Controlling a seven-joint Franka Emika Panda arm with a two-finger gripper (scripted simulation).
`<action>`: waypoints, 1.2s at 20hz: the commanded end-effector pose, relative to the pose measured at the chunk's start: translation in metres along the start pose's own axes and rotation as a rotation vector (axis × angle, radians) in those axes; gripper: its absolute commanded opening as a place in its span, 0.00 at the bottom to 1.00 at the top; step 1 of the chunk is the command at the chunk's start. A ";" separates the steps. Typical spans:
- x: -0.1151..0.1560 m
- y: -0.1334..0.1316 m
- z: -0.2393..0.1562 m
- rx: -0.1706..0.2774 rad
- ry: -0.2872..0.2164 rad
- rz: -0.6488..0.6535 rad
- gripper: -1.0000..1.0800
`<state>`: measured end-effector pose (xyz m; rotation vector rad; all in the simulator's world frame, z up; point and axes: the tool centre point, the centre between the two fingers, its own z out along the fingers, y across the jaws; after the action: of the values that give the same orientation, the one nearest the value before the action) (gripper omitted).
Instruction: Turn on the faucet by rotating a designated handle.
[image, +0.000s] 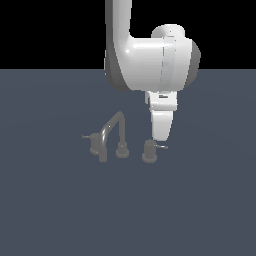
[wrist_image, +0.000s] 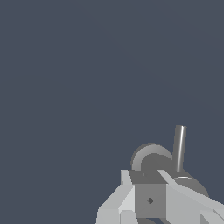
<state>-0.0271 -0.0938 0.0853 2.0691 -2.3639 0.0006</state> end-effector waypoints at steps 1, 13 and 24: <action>0.007 -0.003 0.010 0.000 0.001 0.044 0.00; 0.003 -0.021 -0.001 0.043 -0.004 0.078 0.00; 0.030 0.026 0.020 0.002 -0.001 0.100 0.00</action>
<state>-0.0462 -0.1155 0.0700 1.9674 -2.4664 0.0204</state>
